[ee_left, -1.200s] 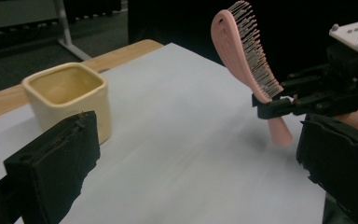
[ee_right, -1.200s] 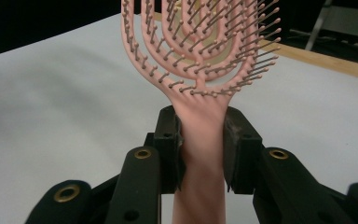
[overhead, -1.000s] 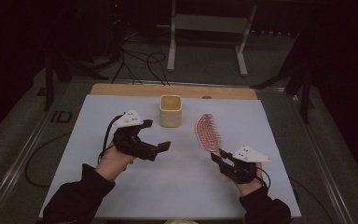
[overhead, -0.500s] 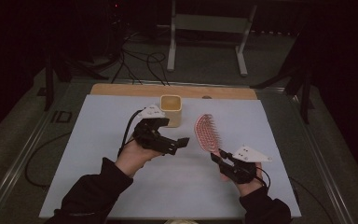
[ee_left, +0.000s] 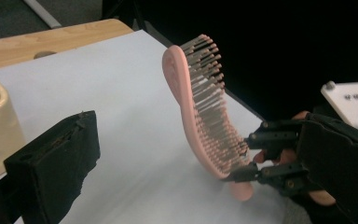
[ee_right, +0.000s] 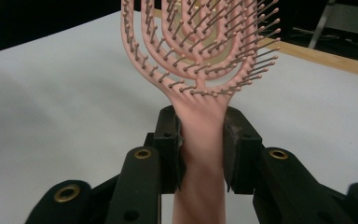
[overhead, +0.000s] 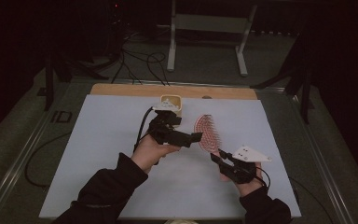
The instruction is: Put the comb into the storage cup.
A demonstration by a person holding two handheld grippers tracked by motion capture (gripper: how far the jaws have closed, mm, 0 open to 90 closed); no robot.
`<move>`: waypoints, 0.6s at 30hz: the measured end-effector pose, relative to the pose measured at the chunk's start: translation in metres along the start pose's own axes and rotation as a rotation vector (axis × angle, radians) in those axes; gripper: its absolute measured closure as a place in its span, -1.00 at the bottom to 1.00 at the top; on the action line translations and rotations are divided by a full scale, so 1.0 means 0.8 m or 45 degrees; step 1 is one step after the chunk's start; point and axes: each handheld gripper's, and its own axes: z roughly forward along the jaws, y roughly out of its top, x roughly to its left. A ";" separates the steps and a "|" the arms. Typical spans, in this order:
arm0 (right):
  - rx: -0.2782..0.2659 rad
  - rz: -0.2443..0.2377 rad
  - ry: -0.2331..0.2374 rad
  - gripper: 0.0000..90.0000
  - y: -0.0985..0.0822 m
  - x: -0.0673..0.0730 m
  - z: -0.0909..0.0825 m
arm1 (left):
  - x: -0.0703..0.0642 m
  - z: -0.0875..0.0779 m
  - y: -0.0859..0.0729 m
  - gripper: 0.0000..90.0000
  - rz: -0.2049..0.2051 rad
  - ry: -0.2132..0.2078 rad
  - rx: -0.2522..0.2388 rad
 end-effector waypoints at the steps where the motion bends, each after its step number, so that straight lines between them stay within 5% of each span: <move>1: -0.001 0.004 0.007 0.57 0.000 0.000 0.000 | 0.000 0.002 0.001 -1.00 -0.007 -0.004 0.002; 9: 0.004 -0.005 0.005 0.57 0.000 0.000 0.000 | -0.003 0.023 0.011 -0.99 -0.029 -0.022 0.038; 18: 0.007 -0.006 0.004 0.57 -0.001 0.001 0.001 | 0.000 0.037 0.018 -0.76 -0.075 -0.001 0.040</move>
